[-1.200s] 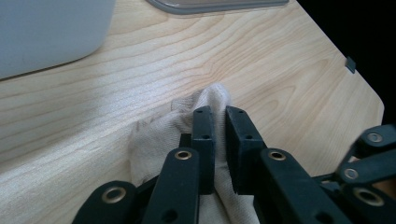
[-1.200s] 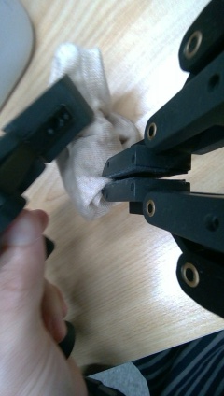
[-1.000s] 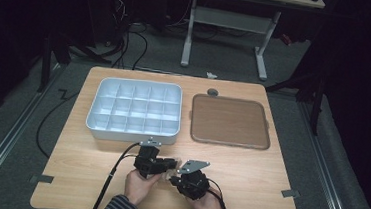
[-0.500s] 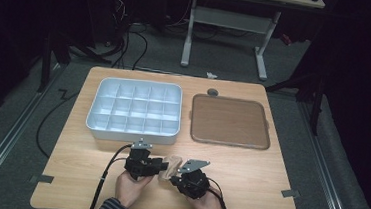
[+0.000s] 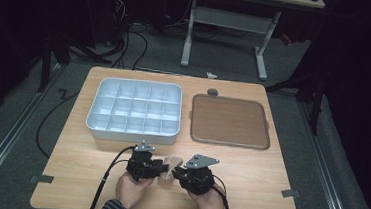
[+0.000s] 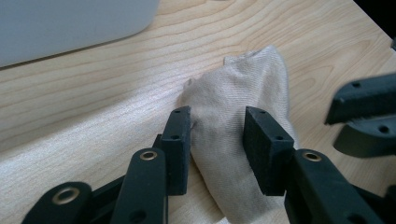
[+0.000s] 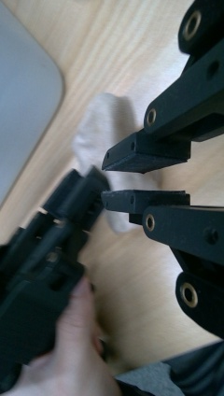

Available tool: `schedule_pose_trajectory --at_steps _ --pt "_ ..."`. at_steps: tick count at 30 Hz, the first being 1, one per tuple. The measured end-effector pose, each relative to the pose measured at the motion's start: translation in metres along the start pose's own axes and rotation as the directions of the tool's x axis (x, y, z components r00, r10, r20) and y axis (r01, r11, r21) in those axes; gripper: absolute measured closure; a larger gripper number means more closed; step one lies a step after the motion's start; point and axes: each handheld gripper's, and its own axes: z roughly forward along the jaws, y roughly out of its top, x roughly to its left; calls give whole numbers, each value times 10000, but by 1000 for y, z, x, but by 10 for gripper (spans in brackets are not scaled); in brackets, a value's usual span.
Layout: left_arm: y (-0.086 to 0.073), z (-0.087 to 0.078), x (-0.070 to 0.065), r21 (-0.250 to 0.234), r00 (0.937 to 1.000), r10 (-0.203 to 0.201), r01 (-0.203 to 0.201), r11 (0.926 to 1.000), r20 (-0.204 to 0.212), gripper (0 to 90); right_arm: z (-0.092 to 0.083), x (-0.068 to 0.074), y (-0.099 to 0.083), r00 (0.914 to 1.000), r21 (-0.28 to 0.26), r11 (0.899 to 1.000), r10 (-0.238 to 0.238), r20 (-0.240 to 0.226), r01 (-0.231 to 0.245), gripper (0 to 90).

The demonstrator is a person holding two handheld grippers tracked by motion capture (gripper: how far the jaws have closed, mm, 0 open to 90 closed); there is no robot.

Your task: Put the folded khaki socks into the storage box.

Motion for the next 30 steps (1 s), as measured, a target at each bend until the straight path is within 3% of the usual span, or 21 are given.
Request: schedule_pose_trajectory --at_steps 4,8,12,18,30 --pt "-1 0 0 22 10000 -50 50 10000 59 621 11 -2 4 9993 -130 9993 349 159 -347 811" --pt "-3 1 0 87 10000 -39 39 10000 -10 622 28 -12 -7 9974 533 9965 626 359 -645 822" --pt "-3 3 1 99 9997 -237 236 9997 64 616 30 -15 -16 9970 574 9959 673 383 -694 820" --pt "-1 3 3 230 9992 -374 371 9990 106 556 33 -21 -20 9978 866 9951 437 494 -478 810" --pt "1 10 10 305 9939 -821 801 9963 731 453 36 -21 -18 9989 929 9955 120 451 -161 812"
